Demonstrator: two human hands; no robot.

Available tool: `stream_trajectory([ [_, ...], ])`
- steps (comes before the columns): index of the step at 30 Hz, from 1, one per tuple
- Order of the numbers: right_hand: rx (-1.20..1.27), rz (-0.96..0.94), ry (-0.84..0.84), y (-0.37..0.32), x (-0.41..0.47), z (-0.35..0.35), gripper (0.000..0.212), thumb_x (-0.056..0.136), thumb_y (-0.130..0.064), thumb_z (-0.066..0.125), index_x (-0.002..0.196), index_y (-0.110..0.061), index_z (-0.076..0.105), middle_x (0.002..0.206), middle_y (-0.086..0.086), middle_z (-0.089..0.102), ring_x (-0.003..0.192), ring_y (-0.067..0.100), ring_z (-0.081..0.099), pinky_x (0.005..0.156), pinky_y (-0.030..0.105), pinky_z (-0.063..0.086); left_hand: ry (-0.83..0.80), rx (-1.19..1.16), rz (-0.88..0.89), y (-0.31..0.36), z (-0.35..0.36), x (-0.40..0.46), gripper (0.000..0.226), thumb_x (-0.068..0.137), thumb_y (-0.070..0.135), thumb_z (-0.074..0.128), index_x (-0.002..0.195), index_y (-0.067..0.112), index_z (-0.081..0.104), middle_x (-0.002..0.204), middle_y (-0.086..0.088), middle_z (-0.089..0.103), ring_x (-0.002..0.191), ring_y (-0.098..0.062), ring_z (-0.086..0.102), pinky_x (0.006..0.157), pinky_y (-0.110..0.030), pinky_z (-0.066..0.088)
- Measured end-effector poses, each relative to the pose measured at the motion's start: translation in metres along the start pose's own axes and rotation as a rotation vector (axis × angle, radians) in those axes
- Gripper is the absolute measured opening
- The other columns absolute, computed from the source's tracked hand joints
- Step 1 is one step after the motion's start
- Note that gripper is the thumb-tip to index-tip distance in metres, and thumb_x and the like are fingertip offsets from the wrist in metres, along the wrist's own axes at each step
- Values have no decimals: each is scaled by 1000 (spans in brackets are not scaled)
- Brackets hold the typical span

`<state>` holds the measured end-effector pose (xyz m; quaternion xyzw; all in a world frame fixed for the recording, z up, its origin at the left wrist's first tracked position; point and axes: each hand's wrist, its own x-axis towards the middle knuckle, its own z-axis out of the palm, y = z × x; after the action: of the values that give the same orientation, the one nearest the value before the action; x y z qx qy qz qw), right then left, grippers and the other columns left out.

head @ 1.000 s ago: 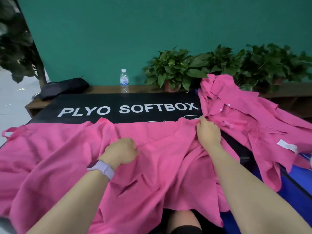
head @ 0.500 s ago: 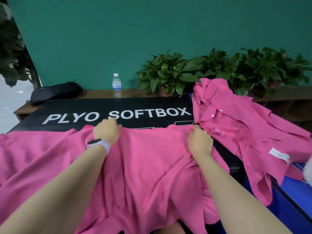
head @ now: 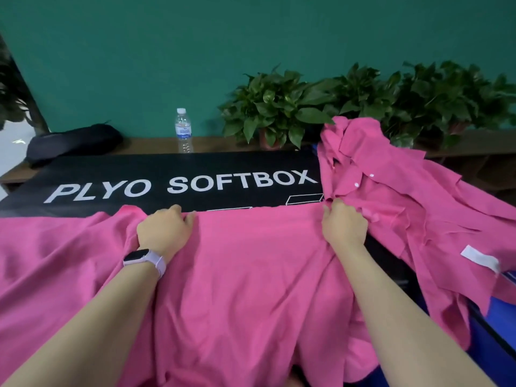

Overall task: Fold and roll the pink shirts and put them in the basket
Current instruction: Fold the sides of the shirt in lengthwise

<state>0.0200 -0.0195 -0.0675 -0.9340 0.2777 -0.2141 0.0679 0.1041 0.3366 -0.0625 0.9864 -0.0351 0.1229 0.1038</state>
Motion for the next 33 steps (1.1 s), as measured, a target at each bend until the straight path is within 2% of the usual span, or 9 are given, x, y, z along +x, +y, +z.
stream_trajectory([
  [3, 44, 123, 17, 3, 4, 3, 35, 103, -34, 47, 109, -5, 66, 103, 19, 72, 99, 40, 67, 79, 42, 49, -44, -25, -17, 6, -17, 17, 52, 93, 64, 47, 89, 14, 60, 98, -15, 66, 95, -40, 64, 71, -37, 43],
  [6, 69, 170, 28, 2, 4, 1, 33, 103, -29, 46, 110, -5, 67, 103, 19, 72, 99, 40, 68, 80, 42, 51, 88, -63, 12, 21, -32, 37, 47, 91, 60, 51, 77, 16, 57, 80, -11, 60, 79, -36, 60, 65, -34, 40],
  [8, 98, 177, 36, 5, 3, 0, 31, 103, -28, 46, 109, -5, 67, 101, 19, 72, 97, 39, 68, 80, 42, 51, 87, -35, 46, 23, -20, 34, 45, 94, 56, 51, 75, 15, 56, 83, -13, 63, 80, -37, 61, 65, -34, 41],
  [12, 76, 86, 31, 5, 6, 3, 29, 102, -28, 48, 99, -6, 66, 97, 17, 71, 94, 37, 68, 82, 43, 53, 96, -63, 38, 9, 7, 22, 46, 96, 54, 47, 77, 13, 58, 82, -12, 65, 81, -38, 63, 68, -39, 47],
  [17, 107, 5, -53, 15, 29, 1, 26, 103, -32, 50, 91, -11, 62, 96, 16, 68, 94, 39, 66, 74, 40, 48, 91, -56, 92, 5, 10, 25, 41, 95, 48, 49, 72, 15, 54, 80, -7, 59, 82, -36, 62, 68, -38, 48],
  [21, 194, -31, 29, 20, 34, 10, 35, 97, -26, 58, 65, -17, 46, 73, 7, 57, 70, 31, 54, 65, 35, 37, 104, -47, 95, 1, 15, 27, 40, 96, 44, 49, 72, 13, 53, 80, -11, 60, 81, -38, 61, 68, -39, 47],
  [25, 234, 11, 14, 22, 36, 14, 33, 94, -27, 60, 66, -13, 51, 70, 5, 59, 67, 29, 51, 65, 36, 39, 110, -50, 93, 2, 18, 31, 41, 97, 44, 49, 75, 10, 55, 84, -14, 61, 84, -40, 61, 70, -41, 47],
  [29, 251, 15, 20, 23, 37, 17, 32, 93, -29, 61, 67, -14, 49, 70, 2, 57, 68, 29, 52, 65, 34, 37, 134, -19, 63, 0, 20, 32, 42, 97, 44, 52, 90, 3, 62, 97, -22, 62, 94, -43, 58, 82, -47, 44],
  [33, 249, 12, 34, 22, 39, 16, 25, 93, -29, 62, 76, -14, 52, 79, 3, 60, 73, 28, 52, 67, 34, 36, 67, -78, 13, 3, 17, 32, 48, 94, 51, 53, 94, 4, 60, 104, -22, 61, 102, -42, 55, 89, -48, 41],
])
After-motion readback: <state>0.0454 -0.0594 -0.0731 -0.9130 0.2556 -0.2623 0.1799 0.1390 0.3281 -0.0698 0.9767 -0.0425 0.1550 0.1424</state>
